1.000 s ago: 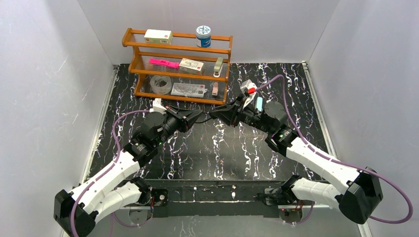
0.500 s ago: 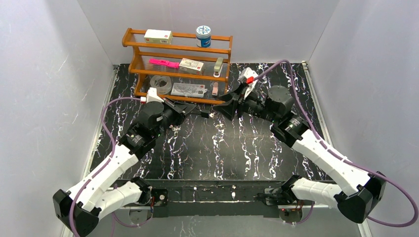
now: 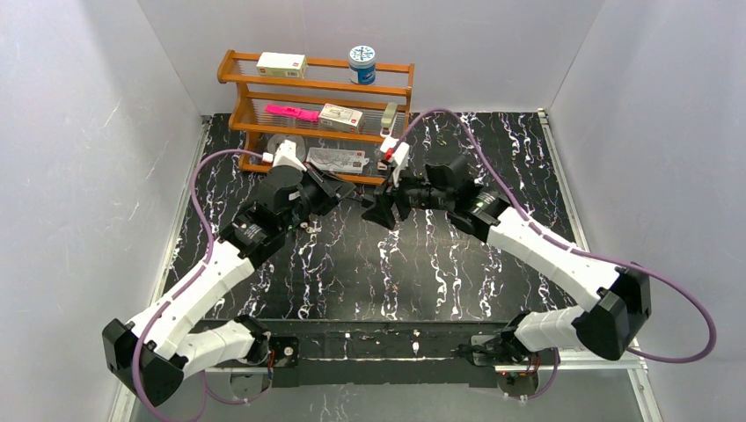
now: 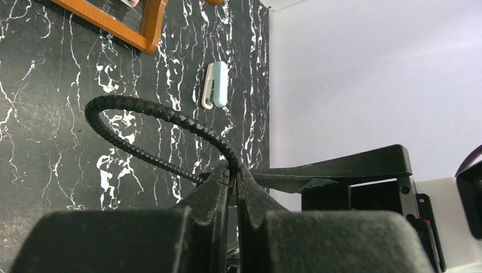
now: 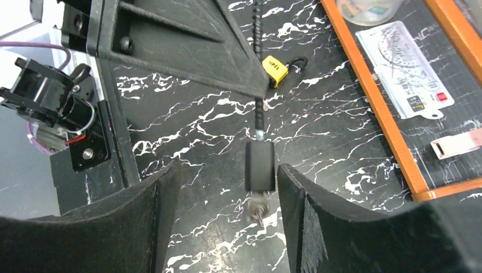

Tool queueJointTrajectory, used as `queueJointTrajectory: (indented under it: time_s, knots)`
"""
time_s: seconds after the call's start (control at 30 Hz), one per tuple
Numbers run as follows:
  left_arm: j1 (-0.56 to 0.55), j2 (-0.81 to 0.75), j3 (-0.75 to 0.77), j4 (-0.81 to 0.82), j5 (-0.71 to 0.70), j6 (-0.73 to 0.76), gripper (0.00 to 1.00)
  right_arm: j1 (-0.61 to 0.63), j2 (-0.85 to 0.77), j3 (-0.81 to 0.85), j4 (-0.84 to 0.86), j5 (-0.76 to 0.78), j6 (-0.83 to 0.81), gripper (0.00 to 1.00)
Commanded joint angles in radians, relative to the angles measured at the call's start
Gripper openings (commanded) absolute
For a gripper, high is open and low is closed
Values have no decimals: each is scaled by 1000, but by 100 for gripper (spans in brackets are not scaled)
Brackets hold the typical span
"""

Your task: Unlock with the key

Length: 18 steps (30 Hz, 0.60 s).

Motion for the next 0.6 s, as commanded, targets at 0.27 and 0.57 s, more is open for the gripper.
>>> queueJointTrajectory:
  time_s: [0.27,0.57]
  knots:
    - [0,0,38,22,44,60,0,58,105,142,-111,149,-61,59]
    - [0,-6,39,25,52,75,0,78,116,133,-132,212,-86,56]
